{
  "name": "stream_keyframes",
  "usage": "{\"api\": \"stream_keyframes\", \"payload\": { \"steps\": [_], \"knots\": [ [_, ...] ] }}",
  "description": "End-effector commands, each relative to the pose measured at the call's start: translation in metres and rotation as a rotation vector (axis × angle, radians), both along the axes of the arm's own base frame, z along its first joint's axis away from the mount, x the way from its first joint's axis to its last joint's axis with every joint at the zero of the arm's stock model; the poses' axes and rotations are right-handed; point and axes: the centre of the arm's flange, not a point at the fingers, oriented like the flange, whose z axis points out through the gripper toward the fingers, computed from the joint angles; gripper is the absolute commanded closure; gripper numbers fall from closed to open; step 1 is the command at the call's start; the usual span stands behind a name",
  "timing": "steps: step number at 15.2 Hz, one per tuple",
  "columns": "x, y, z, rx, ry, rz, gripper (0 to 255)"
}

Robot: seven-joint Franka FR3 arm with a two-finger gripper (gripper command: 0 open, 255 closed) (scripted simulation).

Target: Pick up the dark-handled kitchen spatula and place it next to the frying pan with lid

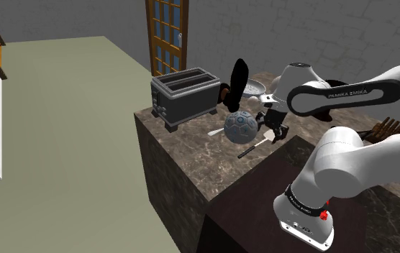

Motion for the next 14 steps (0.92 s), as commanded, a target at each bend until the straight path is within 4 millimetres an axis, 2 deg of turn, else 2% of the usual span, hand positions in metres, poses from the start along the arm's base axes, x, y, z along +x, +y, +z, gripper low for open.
{"api": "stream_keyframes", "payload": {
  "steps": [1,3,11,12,14],
  "knots": [
    [0.000,0.000,-0.011,0.000,-0.001,0.002,0],
    [0.000,0.000,-0.024,0.000,-0.001,0.002,0],
    [0.000,0.000,-0.024,0.000,-0.001,0.002,0],
    [0.000,0.000,-0.024,0.000,-0.001,0.002,255],
    [0.000,0.000,-0.024,0.000,-0.001,0.002,255]
  ]
}}
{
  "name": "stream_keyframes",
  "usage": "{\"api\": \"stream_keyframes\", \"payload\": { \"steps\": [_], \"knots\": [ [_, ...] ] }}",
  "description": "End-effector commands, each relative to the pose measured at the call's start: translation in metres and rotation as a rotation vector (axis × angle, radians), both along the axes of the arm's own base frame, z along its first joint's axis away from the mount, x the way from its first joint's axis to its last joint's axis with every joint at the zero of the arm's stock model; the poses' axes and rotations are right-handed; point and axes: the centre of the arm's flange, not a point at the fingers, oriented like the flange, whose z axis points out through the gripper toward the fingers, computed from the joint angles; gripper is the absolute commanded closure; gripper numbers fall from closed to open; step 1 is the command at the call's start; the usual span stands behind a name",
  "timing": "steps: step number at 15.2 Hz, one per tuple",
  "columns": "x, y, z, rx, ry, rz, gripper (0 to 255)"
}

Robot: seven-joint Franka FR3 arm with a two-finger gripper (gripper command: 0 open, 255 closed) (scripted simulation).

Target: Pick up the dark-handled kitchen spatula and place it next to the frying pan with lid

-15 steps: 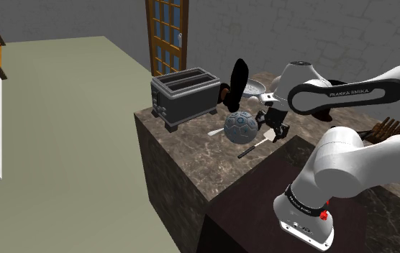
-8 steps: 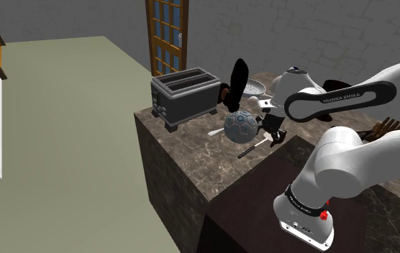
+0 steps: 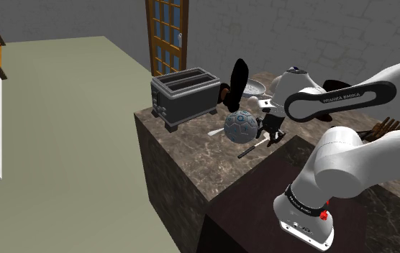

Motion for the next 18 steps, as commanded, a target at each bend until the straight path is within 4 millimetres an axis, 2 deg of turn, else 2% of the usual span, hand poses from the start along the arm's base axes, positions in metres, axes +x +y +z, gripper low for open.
{"api": "stream_keyframes", "payload": {
  "steps": [1,7,18],
  "knots": [
    [0.000,0.000,-0.001,0.000,-0.001,0.001,255],
    [0.000,0.000,-0.001,0.000,-0.001,0.001,255],
    [0.000,0.000,0.057,0.000,-0.001,0.001,255]
  ]
}}
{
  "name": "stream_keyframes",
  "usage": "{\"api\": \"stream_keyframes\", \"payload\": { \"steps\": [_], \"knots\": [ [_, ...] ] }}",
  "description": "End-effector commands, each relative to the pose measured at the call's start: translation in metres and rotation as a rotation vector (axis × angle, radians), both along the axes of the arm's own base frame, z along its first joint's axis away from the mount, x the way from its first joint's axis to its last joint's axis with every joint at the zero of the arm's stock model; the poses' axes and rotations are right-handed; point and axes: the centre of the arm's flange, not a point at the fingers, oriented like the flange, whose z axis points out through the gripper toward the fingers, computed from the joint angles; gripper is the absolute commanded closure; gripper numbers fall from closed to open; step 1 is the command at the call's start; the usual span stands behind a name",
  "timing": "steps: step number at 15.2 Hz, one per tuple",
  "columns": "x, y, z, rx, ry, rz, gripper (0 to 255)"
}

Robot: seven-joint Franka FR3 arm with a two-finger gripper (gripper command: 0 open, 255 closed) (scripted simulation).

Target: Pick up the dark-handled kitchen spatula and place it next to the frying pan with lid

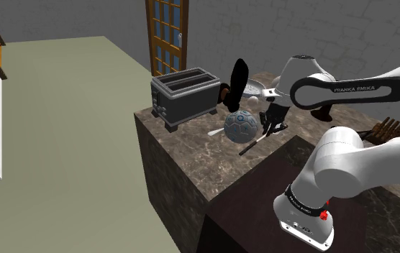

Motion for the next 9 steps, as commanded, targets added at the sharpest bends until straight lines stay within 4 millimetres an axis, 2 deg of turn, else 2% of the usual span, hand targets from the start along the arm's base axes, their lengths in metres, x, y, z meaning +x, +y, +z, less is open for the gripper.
{"api": "stream_keyframes", "payload": {
  "steps": [1,9],
  "knots": [
    [0.000,0.000,0.012,0.000,0.001,0.000,255],
    [0.000,0.000,0.054,0.000,0.001,0.000,255]
  ]
}}
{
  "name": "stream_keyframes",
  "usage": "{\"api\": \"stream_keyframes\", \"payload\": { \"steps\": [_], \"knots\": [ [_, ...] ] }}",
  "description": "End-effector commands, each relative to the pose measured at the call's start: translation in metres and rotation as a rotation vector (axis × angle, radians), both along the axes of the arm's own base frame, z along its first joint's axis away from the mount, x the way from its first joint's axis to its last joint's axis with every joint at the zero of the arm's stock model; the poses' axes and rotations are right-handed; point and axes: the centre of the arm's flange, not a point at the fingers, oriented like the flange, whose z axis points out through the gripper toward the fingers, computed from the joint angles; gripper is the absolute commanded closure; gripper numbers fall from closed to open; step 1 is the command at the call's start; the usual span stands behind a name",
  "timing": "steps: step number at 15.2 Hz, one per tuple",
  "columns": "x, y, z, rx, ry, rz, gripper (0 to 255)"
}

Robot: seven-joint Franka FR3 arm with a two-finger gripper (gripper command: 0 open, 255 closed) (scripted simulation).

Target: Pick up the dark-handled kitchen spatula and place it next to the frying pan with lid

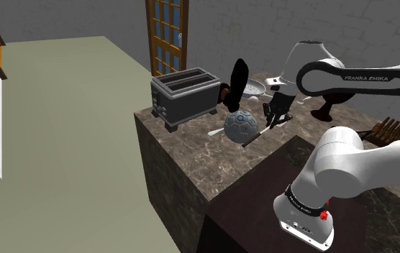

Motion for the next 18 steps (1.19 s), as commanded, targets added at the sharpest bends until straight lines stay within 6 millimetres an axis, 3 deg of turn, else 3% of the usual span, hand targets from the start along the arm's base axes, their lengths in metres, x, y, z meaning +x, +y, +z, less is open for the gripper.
{"api": "stream_keyframes", "payload": {
  "steps": [1,2,18],
  "knots": [
    [0.000,0.000,0.011,0.000,0.000,0.000,255],
    [0.000,0.000,0.015,0.000,0.000,0.000,255],
    [-0.010,-0.211,0.015,0.000,0.000,0.000,255]
  ]
}}
